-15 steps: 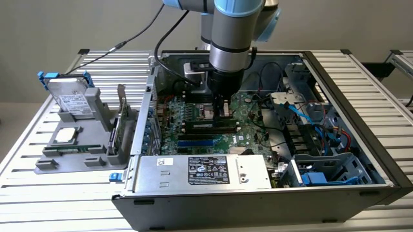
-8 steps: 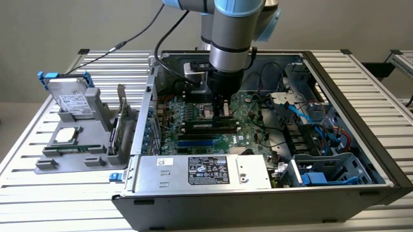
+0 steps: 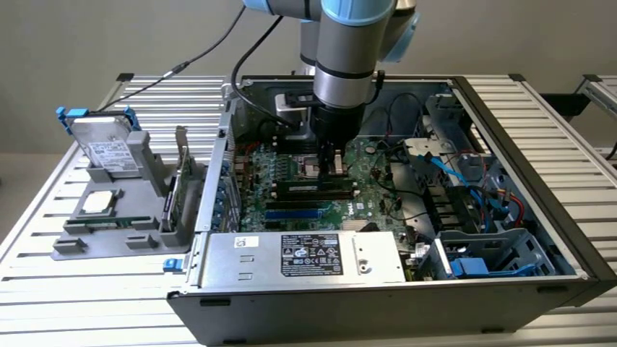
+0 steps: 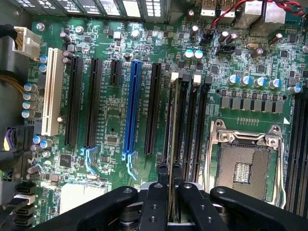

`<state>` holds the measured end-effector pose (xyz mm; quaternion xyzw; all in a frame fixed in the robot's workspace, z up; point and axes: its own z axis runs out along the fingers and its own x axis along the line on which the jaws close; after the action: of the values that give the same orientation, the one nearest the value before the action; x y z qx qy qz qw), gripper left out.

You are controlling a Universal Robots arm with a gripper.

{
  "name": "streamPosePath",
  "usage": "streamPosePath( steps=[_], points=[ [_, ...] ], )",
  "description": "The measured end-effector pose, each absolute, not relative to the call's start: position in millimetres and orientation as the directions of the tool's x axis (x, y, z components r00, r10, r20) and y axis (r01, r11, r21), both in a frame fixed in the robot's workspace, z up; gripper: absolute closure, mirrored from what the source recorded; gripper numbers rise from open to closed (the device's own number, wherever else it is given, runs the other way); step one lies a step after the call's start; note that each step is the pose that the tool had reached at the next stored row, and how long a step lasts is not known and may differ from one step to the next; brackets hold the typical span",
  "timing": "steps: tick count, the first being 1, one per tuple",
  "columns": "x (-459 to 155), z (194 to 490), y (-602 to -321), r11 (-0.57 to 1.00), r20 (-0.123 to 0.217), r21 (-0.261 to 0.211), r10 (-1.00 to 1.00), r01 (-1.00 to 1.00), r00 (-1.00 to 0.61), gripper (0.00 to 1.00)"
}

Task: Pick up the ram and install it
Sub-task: 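Insert the ram into the slot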

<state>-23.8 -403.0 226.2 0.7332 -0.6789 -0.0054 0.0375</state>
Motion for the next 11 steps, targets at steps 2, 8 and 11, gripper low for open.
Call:
streamPosePath(
  steps=[2, 8, 11],
  points=[
    [-23.5, 226.2, -403.0, -0.073, 0.043, 0.062, -0.996, -0.995, 0.076, 0.87],
    [-23.1, 226.2, -403.0, -0.056, 0.043, 0.062, -0.997, -0.996, 0.059, 0.87],
    [-23.0, 226.2, -403.0, -0.053, 0.043, 0.062, -0.998, -0.997, 0.056, 0.87]
  ],
)
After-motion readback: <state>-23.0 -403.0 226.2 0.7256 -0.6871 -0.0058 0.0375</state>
